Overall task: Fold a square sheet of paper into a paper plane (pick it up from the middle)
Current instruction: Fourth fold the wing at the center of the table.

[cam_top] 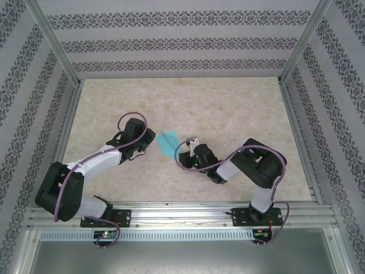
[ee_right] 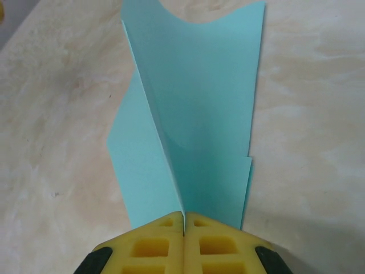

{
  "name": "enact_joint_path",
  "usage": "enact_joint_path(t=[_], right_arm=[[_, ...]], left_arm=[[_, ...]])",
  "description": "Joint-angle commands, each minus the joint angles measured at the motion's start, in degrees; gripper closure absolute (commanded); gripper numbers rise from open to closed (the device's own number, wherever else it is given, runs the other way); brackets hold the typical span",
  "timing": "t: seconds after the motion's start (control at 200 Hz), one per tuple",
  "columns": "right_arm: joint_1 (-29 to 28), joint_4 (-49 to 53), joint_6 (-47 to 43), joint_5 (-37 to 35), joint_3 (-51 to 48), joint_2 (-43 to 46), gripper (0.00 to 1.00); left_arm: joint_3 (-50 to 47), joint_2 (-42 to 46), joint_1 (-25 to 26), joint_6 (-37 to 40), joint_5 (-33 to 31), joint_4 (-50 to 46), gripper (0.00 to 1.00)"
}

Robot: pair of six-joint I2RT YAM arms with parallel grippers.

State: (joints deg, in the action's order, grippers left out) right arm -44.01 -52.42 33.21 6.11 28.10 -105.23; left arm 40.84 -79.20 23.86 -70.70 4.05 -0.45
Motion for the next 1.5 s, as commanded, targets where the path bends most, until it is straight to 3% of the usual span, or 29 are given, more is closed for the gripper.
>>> enact_joint_path(t=[0.0, 0.24, 0.55, 0.674, 0.889, 1.229, 1.494], right_arm=[[2.10, 1.44, 4.87, 0.93, -0.96, -1.67, 0.94], [3.94, 3.35, 10.65, 6.38, 0.92, -2.93, 0.94], [5.24, 5.59, 12.62, 6.56, -0.50, -1.79, 0.94], [5.29, 6.02, 10.95, 6.62, -0.41, -1.73, 0.94], [4.11, 6.80, -2.13, 7.43, -0.19, 0.45, 0.94], [4.36, 5.67, -24.10, 13.01, -2.06, 1.04, 0.93], [4.37, 5.90, -31.20, 12.78, -1.72, 2.38, 0.92]], left_arm=[[1.21, -1.63, -0.73, 0.83, 1.89, 1.06, 0.76], [2.17, -3.80, -0.65, 1.11, 4.16, 2.46, 0.80], [3.97, -6.92, -0.11, 1.04, 6.63, 3.71, 0.80], [5.28, -8.49, 0.04, 0.85, 7.91, 3.95, 0.69], [8.46, -9.83, -0.01, 2.23, 7.79, 0.84, 0.57], [7.93, -8.94, -0.11, 0.85, 4.73, -4.82, 0.50], [7.96, -10.11, -0.13, -1.31, 5.08, -6.09, 0.49]])
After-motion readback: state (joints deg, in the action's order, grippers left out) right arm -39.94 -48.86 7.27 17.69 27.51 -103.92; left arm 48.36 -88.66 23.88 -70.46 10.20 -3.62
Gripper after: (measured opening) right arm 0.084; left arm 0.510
